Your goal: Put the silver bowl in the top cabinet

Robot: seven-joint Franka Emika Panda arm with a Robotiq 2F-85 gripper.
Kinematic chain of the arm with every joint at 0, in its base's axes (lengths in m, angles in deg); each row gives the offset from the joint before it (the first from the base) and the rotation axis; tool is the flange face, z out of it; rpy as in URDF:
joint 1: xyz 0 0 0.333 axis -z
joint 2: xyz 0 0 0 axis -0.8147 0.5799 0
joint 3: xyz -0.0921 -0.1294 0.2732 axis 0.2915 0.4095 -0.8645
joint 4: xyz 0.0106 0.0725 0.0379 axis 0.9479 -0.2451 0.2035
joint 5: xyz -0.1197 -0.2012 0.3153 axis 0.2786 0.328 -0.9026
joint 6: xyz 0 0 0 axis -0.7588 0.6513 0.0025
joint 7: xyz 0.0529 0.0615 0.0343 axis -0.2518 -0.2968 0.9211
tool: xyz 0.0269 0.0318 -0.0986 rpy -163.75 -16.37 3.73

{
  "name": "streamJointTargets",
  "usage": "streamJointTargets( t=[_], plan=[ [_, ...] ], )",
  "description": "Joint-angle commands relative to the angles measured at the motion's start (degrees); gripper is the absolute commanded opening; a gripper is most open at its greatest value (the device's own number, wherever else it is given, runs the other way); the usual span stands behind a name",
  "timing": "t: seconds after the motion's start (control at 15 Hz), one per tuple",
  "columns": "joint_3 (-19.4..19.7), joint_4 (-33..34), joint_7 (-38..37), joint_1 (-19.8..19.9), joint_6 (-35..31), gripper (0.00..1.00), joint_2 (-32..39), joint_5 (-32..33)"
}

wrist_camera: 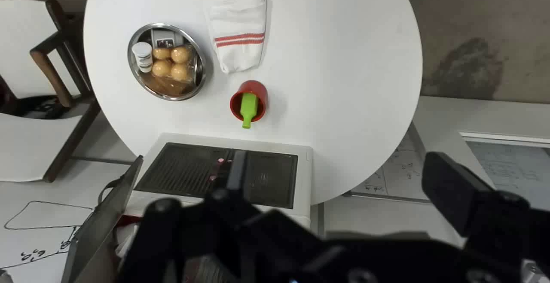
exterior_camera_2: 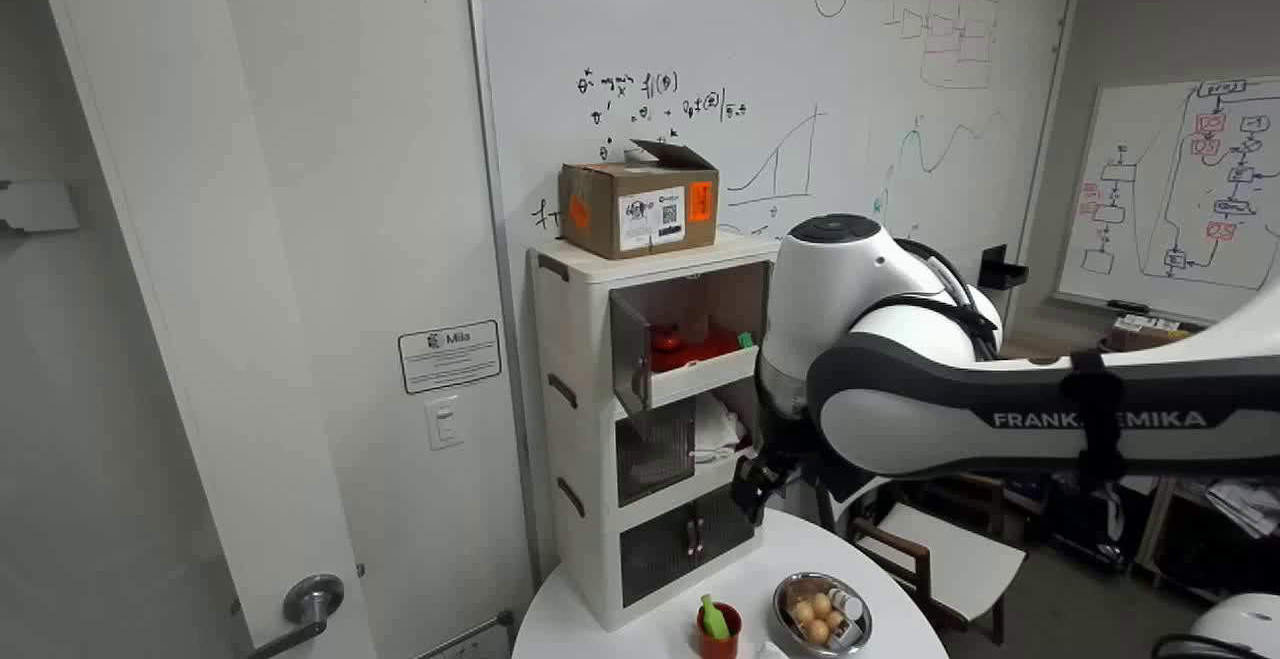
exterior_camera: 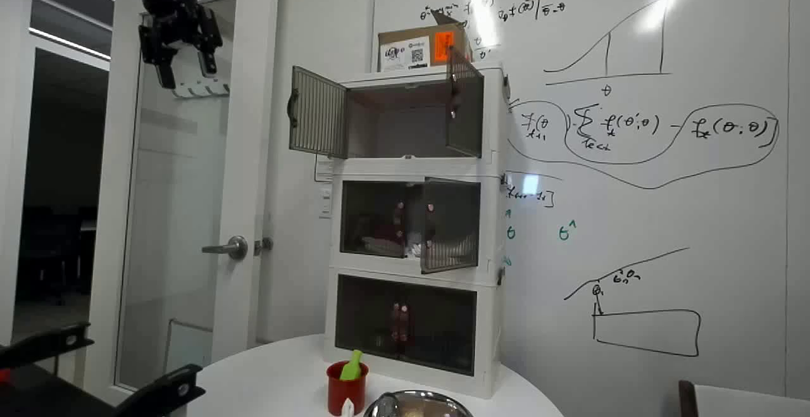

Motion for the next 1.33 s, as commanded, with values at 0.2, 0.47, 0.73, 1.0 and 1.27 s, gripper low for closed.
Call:
streamJointTargets(
  t=[0.2,0.47,0.73,1.0,1.27],
  plan=[
    [1.2,-1.9,0.4,0.6,-2.4,1.00,2.8,2.7],
    [4.6,-6.8,1.2,3.4,-9.3,1.00,7.2,5.6],
    [6.0,-11.1,-1.9,9.4,-25.6,1.00,17.5,11.3],
    [8.1,-9.3,-2.9,13.2,-34.7,1.00,31.4,12.5],
    [9.9,-10.2,-1.4,11.6,-34.0,1.00,30.9,12.1]
  ],
)
